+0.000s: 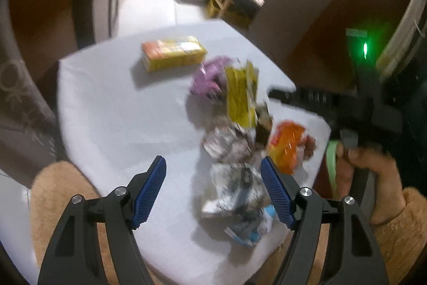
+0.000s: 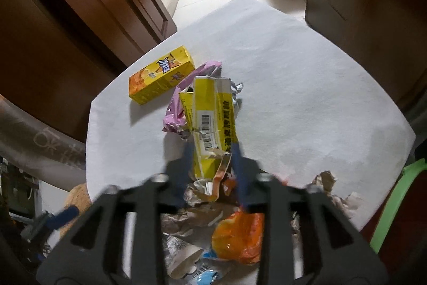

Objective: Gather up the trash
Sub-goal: 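Bring both open tools back over the remaining trash pile, then grasp the yellow wrapper with the right tool while the left tool grasps a patterned paper cup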

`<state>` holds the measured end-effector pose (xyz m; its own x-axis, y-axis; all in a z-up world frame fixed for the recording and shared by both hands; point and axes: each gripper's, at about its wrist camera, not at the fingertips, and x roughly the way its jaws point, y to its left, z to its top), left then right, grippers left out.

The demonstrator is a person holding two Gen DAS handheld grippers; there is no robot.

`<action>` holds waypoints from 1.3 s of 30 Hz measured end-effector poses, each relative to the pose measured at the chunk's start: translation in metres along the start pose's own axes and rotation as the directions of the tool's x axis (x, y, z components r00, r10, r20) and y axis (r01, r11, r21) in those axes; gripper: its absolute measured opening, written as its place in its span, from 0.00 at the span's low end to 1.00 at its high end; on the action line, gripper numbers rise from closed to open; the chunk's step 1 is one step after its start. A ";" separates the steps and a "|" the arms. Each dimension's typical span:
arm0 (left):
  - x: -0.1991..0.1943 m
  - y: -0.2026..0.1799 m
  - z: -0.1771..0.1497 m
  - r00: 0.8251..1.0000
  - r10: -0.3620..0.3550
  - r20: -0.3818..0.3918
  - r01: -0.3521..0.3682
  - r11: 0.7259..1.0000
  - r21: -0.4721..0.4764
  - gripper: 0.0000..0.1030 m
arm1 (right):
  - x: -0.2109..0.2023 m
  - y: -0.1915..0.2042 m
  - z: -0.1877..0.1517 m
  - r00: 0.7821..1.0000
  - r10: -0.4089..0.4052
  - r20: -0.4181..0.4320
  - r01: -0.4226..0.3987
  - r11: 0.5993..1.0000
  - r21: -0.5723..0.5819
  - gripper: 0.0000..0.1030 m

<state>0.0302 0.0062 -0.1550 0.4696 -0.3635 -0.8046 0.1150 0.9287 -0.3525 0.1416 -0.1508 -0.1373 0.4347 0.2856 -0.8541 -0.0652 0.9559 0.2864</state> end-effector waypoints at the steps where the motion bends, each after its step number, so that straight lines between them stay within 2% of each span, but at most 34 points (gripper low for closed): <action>1: 0.006 -0.003 -0.003 1.000 -0.013 -0.023 0.013 1.000 0.007 0.68 | -0.002 0.000 0.000 1.000 -0.002 0.007 0.002 1.000 0.002 0.46; 4: 0.027 -0.016 -0.018 0.994 -0.038 -0.107 0.044 0.998 0.055 0.69 | -0.007 0.000 -0.002 1.000 0.002 0.013 -0.002 1.000 0.000 0.56; 5: 0.035 -0.020 -0.022 0.991 -0.038 -0.129 0.047 0.996 0.072 0.72 | -0.010 0.000 -0.003 1.000 0.003 0.017 -0.003 1.000 -0.003 0.59; 7: 0.048 -0.027 -0.028 0.989 -0.006 -0.146 0.021 0.994 0.106 0.76 | -0.014 0.000 -0.004 1.000 0.002 0.022 -0.001 1.000 -0.012 0.60; 9: 0.059 -0.031 -0.032 0.987 0.021 -0.160 0.001 0.991 0.134 0.76 | -0.015 0.000 -0.005 1.000 0.000 0.021 0.001 1.000 -0.015 0.64; 12: 0.068 -0.030 -0.031 0.985 0.022 -0.169 0.001 0.991 0.134 0.72 | -0.014 0.000 -0.006 1.000 -0.003 0.018 0.004 1.000 -0.016 0.69; 14: 0.069 -0.026 -0.031 0.984 -0.004 -0.180 0.027 0.992 0.124 0.36 | -0.010 0.001 -0.005 1.000 -0.005 0.007 0.005 1.000 -0.017 0.69; 15: 0.070 -0.025 -0.032 0.983 -0.007 -0.183 0.030 0.992 0.124 0.36 | -0.007 0.002 -0.004 1.000 -0.005 0.001 0.006 1.000 -0.018 0.69; 19: 0.054 -0.021 -0.028 0.991 -0.031 -0.131 0.047 0.991 0.125 0.22 | 0.009 0.011 0.003 1.000 -0.018 -0.024 0.017 0.999 -0.034 0.74; 22: 0.035 -0.012 -0.020 0.998 -0.020 -0.063 0.027 0.993 0.117 0.12 | 0.026 0.017 0.009 0.998 -0.032 -0.053 0.029 0.998 -0.048 0.74; 25: 0.023 0.000 -0.013 0.999 -0.014 -0.031 0.016 0.996 0.083 0.06 | 0.042 0.022 0.016 0.996 -0.062 -0.064 0.058 0.996 -0.063 0.80; 31: 0.005 0.022 -0.007 0.999 0.043 0.015 -0.043 0.999 0.028 0.06 | 0.074 0.027 0.025 0.983 -0.156 -0.097 0.146 0.983 -0.108 0.79; 32: 0.004 0.025 -0.007 0.999 0.051 0.019 -0.051 0.998 0.027 0.09 | 0.076 0.027 0.025 0.981 -0.171 -0.096 0.160 0.980 -0.118 0.67; 33: 0.003 0.028 -0.007 0.998 0.062 0.022 -0.062 0.998 0.025 0.10 | 0.079 0.028 0.025 0.979 -0.178 -0.104 0.165 0.978 -0.125 0.50; 36: 0.001 0.035 -0.007 0.996 0.083 0.032 -0.083 0.996 0.011 0.17 | 0.080 0.026 0.024 0.983 -0.145 -0.110 0.134 0.986 -0.101 0.47; 38: 0.001 0.039 -0.008 0.995 0.090 0.032 -0.090 0.996 -0.006 0.32 | 0.076 0.025 0.023 0.987 -0.122 -0.104 0.113 0.989 -0.094 0.45; 39: 0.002 0.041 -0.008 0.995 0.090 0.032 -0.090 0.996 -0.013 0.34 | 0.072 0.024 0.021 0.990 -0.102 -0.101 0.094 0.992 -0.083 0.44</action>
<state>0.0292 0.0427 -0.1748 0.5057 -0.2759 -0.8174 0.0608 0.9565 -0.2853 0.1906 -0.1087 -0.1828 0.3461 0.1923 -0.9183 -0.0984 0.9808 0.1683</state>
